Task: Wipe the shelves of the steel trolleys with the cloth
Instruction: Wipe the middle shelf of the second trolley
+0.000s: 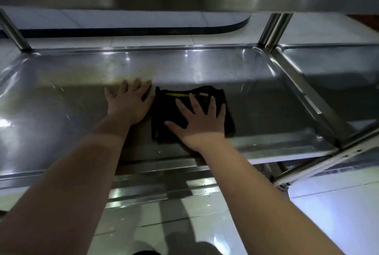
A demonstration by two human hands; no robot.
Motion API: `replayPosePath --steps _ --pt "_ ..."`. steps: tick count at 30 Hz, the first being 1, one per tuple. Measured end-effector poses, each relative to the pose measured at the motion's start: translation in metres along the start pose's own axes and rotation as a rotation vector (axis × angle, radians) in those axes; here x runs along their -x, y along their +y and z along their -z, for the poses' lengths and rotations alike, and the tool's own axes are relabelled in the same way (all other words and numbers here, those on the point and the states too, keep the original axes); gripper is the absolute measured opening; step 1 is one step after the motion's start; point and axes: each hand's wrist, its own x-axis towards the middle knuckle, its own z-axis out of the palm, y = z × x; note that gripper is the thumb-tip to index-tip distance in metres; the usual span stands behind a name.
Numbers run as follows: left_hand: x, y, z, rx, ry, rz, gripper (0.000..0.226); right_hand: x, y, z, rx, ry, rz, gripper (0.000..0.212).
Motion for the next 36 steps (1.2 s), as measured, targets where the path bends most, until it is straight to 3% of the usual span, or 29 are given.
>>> replayPosePath --steps 4,11,14,20,22,26,31,33,36 --pt "0.003 0.004 0.003 0.005 -0.018 -0.004 0.061 0.002 0.050 0.007 -0.053 0.024 0.005 0.081" --pt "0.003 0.010 0.005 -0.010 -0.026 0.003 0.062 0.034 0.226 0.024 -0.052 -0.033 -0.492 0.091" --pt "0.003 0.009 0.004 -0.017 -0.018 0.004 0.062 0.036 0.197 0.021 -0.053 -0.022 -0.531 0.082" --pt "0.006 0.004 0.008 -0.014 -0.016 0.013 0.060 0.023 -0.007 -0.003 -0.021 -0.008 0.000 0.077" --pt "0.008 0.003 0.008 -0.009 -0.014 0.016 0.059 0.025 -0.028 -0.004 -0.024 -0.019 0.064 0.078" --pt "0.012 0.010 0.010 -0.005 -0.035 0.009 0.060 0.034 0.047 -0.001 -0.060 0.080 0.039 0.079" --pt "0.011 0.016 0.010 0.006 -0.042 -0.008 0.062 0.057 0.209 0.023 -0.078 -0.044 -0.327 0.104" --pt "0.011 0.015 0.010 0.005 -0.056 -0.002 0.062 0.064 0.228 0.024 -0.072 -0.085 -0.397 0.102" --pt "0.012 0.011 0.008 -0.003 -0.051 0.009 0.063 0.061 0.184 0.018 -0.034 -0.059 -0.347 0.098"
